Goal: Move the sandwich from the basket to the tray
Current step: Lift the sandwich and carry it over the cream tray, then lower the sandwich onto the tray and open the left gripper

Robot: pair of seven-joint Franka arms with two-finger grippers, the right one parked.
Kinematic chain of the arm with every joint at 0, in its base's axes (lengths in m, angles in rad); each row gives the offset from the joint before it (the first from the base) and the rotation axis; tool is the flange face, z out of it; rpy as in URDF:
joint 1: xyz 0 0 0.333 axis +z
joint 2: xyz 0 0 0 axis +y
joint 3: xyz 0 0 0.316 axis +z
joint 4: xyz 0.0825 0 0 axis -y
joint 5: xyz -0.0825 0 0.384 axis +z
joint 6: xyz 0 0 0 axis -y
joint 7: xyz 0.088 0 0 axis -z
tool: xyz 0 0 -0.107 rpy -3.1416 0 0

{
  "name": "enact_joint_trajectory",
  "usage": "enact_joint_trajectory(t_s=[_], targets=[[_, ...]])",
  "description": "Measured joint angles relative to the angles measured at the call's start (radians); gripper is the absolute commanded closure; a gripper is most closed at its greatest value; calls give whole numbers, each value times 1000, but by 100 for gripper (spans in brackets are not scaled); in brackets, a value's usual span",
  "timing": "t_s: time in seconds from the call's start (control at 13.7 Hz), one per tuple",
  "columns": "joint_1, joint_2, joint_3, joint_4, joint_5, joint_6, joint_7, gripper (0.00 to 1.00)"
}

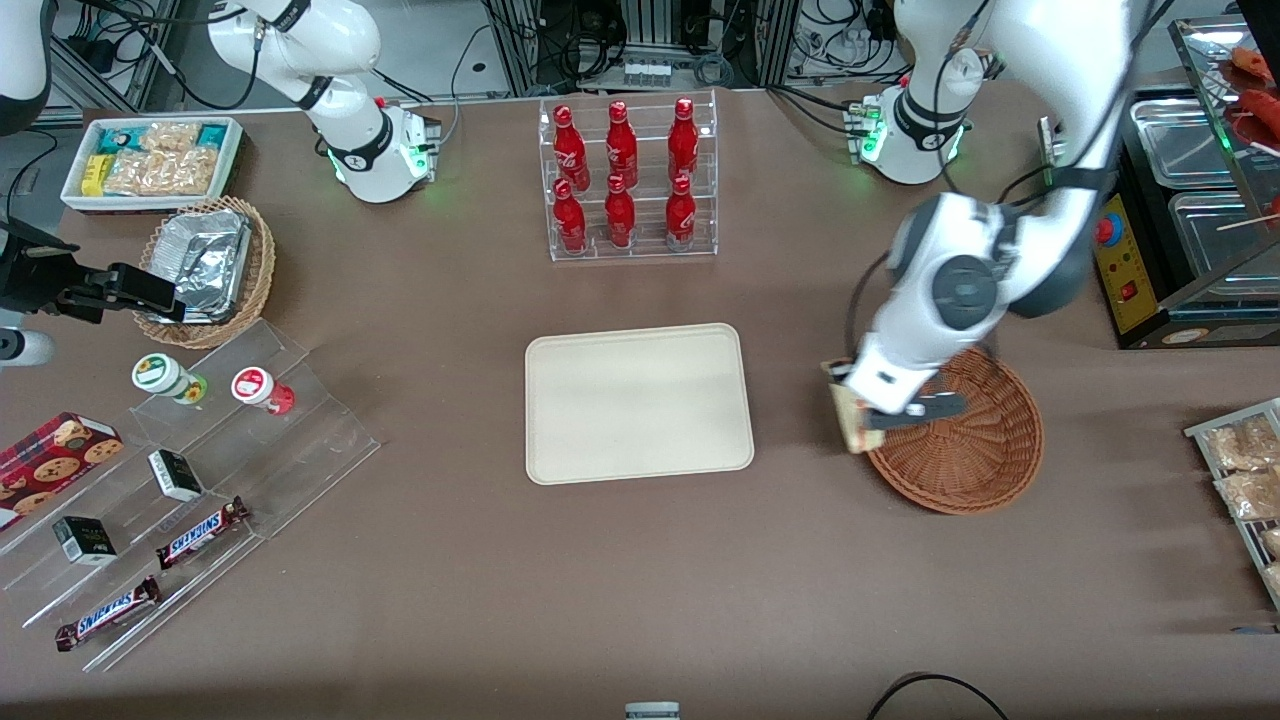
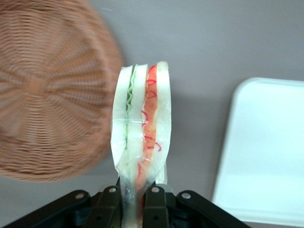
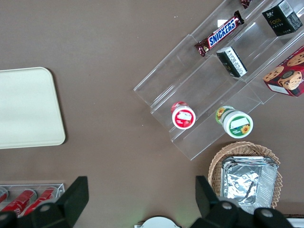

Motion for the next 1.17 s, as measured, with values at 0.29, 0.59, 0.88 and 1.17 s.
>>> enact_joint_trajectory(t_s=[0.29,0.59,0.88,1.17], targets=[[-146,140,-2,143,-3,0,-122,100],[-264,302,-3,347,-3,-4,-278,100],[-340,411,-2,488,-3,-16,-342,100],[-376,486,-2,589,-3,-69,-358,100]])
